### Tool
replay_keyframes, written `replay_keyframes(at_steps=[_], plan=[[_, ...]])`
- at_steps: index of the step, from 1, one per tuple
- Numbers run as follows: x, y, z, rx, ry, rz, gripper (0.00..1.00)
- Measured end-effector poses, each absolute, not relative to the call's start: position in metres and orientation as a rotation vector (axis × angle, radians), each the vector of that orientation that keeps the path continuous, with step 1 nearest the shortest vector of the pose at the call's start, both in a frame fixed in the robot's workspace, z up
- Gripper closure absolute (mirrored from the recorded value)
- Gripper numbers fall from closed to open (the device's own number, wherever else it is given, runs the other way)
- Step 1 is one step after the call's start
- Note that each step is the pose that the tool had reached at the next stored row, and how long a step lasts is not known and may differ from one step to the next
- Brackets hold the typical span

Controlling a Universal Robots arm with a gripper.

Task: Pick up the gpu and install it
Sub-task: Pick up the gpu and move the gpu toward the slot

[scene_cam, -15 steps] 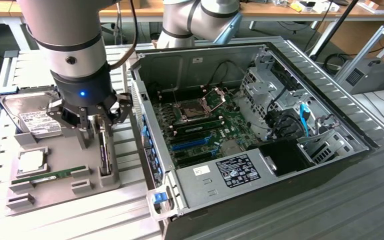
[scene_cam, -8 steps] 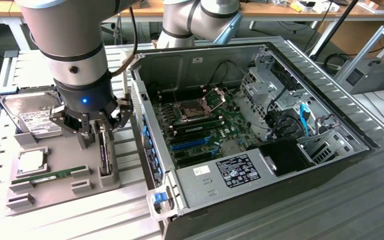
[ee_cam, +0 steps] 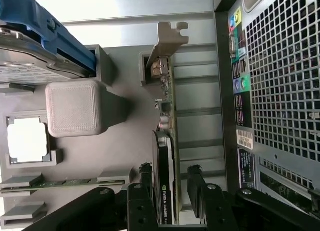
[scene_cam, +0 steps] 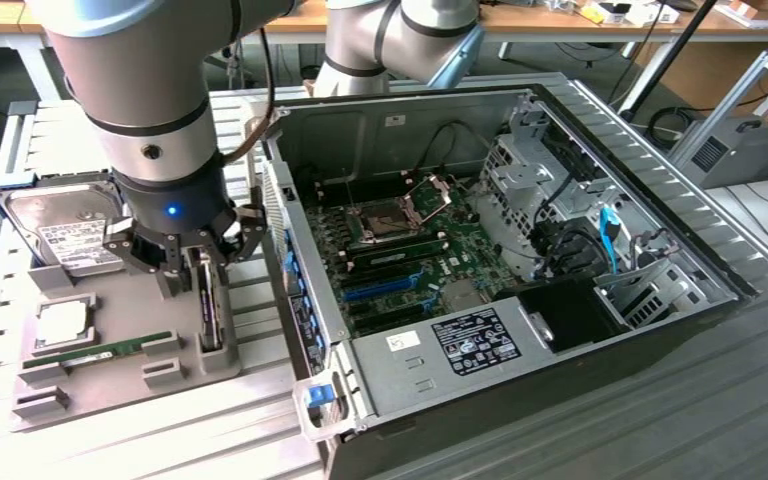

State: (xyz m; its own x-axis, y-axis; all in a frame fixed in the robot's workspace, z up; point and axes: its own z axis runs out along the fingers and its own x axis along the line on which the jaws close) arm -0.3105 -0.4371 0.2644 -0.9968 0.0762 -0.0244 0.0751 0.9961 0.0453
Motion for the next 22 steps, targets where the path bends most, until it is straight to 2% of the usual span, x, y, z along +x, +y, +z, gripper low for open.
replay_keyframes(at_steps=[22], plan=[[-0.313, -0.437, 0.248, 0.119, 3.112, 0.069, 0.58]])
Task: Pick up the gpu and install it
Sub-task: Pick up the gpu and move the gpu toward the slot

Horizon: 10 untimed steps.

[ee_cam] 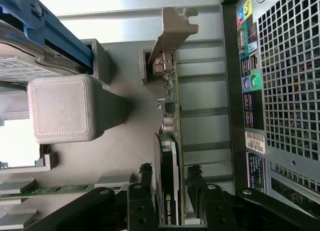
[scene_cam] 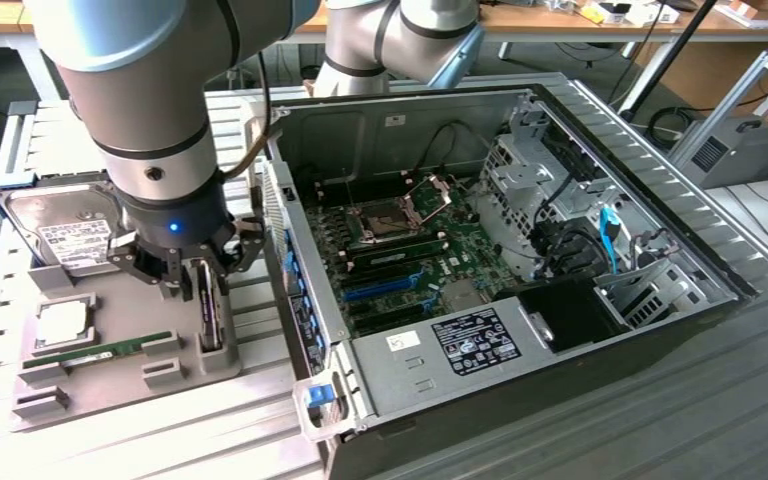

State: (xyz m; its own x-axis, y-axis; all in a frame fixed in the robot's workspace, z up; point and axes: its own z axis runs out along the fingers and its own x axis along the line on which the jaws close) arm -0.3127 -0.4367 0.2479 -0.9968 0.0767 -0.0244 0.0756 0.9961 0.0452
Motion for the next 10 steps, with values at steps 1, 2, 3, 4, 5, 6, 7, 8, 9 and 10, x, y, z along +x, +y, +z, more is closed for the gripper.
replay_keyframes(at_steps=[1, 2, 3, 4, 5, 6, 7, 8, 9, 10], plan=[[-0.3128, -0.4361, 0.2475, 0.119, 3.113, 0.069, 0.58], [-0.3129, -0.4356, 0.2471, 0.12, 3.112, 0.069, 0.58], [-0.313, -0.4352, 0.2468, 0.12, 3.112, 0.069, 0.58], [-0.3132, -0.4347, 0.2466, 0.121, 3.112, 0.069, 0.58], [-0.3136, -0.4337, 0.2458, 0.123, 3.112, 0.069, 0.58], [-0.3139, -0.433, 0.2449, 0.124, 3.112, 0.069, 0.58], [-0.3141, -0.4326, 0.2431, 0.127, 3.112, 0.069, 0.58], [-0.3142, -0.432, 0.2415, 0.13, 3.112, 0.069, 0.58], [-0.3143, -0.4317, 0.24, 0.132, 3.112, 0.069, 0.58], [-0.3143, -0.4315, 0.2382, 0.135, 3.112, 0.068, 0.58]])
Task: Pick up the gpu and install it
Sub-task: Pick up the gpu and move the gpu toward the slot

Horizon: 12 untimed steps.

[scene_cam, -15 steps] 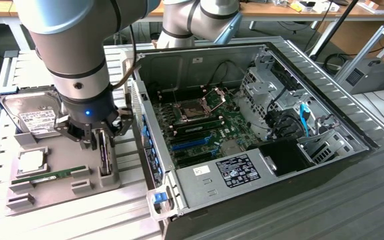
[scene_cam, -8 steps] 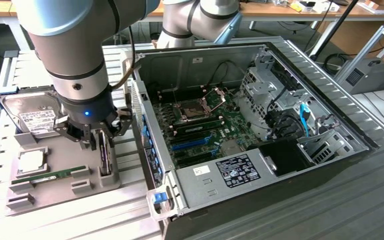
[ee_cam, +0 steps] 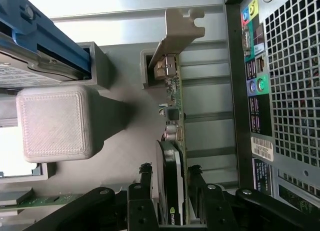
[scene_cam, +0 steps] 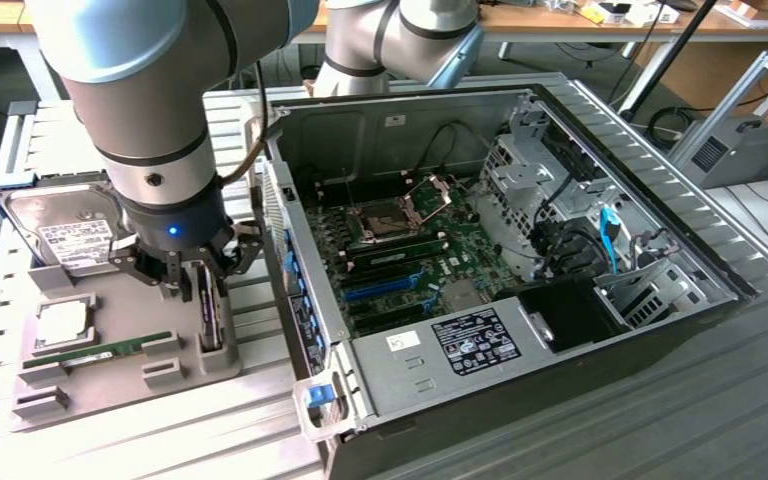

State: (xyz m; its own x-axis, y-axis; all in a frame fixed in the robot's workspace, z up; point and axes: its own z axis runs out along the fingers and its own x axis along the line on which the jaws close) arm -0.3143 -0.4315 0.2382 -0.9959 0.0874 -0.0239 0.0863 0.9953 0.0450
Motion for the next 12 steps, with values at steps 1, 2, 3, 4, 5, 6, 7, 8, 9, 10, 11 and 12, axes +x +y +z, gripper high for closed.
replay_keyframes(at_steps=[1, 2, 3, 4, 5, 6, 7, 8, 9, 10, 11, 12], plan=[[-0.3144, -0.4314, 0.238, 0.137, 3.112, 0.068, 0.58], [-0.3144, -0.4314, 0.2379, 0.137, 3.112, 0.068, 0.58], [-0.3144, -0.4314, 0.2379, 0.137, 3.112, 0.068, 0.58], [-0.3144, -0.4314, 0.2379, 0.137, 3.112, 0.068, 0.58], [-0.3144, -0.4314, 0.2379, 0.137, 3.112, 0.068, 0.58], [-0.3144, -0.4314, 0.2379, 0.137, 3.112, 0.068, 0.58], [-0.3138, -0.4314, 0.2378, 0.137, 3.112, 0.069, 0.58], [-0.313, -0.4315, 0.2378, 0.137, 3.113, 0.069, 0.58], [-0.3128, -0.4315, 0.2378, 0.137, 3.113, 0.069, 0.58], [-0.3128, -0.4315, 0.2378, 0.137, 3.113, 0.069, 0.58], [-0.3127, -0.4316, 0.2379, 0.137, 3.113, 0.068, 0.58], [-0.3127, -0.4315, 0.2379, 0.137, 3.113, 0.068, 0.58]])
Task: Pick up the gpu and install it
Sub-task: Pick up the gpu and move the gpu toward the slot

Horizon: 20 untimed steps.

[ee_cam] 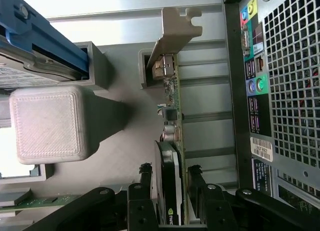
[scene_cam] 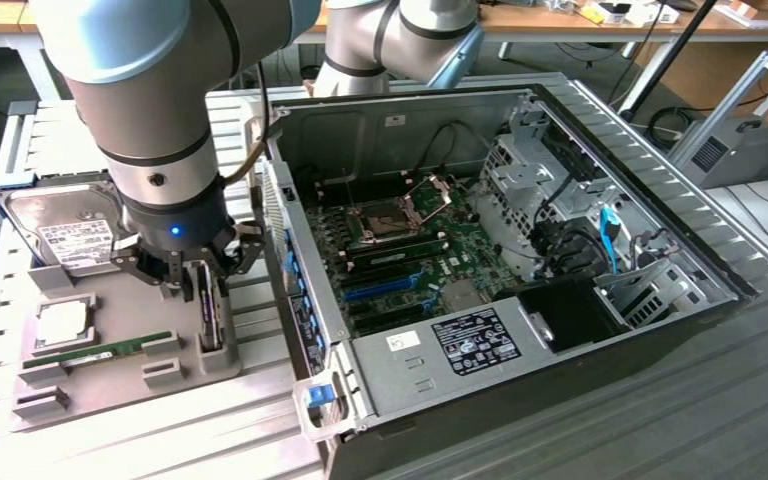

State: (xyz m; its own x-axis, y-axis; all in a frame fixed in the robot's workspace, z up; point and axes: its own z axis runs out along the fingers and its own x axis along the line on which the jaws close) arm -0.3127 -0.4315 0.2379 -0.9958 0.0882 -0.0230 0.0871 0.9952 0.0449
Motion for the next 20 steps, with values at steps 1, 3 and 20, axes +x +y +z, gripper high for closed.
replay_keyframes(at_steps=[1, 3, 20], plan=[[-0.3127, -0.4315, 0.2379, 0.137, 3.113, 0.068, 0.58], [-0.3127, -0.4315, 0.2379, 0.137, 3.113, 0.068, 0.58], [-0.3127, -0.4315, 0.2379, 0.137, 3.113, 0.068, 0.73]])
